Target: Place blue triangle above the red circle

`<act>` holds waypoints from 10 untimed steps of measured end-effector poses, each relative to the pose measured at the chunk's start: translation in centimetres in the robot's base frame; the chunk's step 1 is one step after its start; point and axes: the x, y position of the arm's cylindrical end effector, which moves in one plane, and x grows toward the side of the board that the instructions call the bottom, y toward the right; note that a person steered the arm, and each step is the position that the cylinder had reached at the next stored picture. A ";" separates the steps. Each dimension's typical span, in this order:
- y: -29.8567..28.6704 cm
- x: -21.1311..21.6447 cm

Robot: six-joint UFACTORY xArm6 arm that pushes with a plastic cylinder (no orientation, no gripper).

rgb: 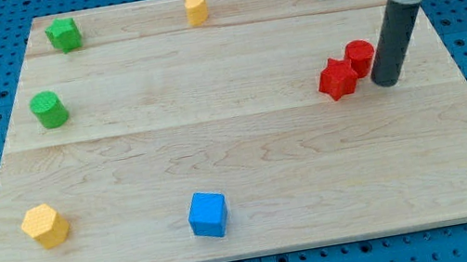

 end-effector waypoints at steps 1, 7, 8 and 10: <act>-1.7 -2.6; 0.0 -22.3; -8.3 -19.6; -10.1 -18.7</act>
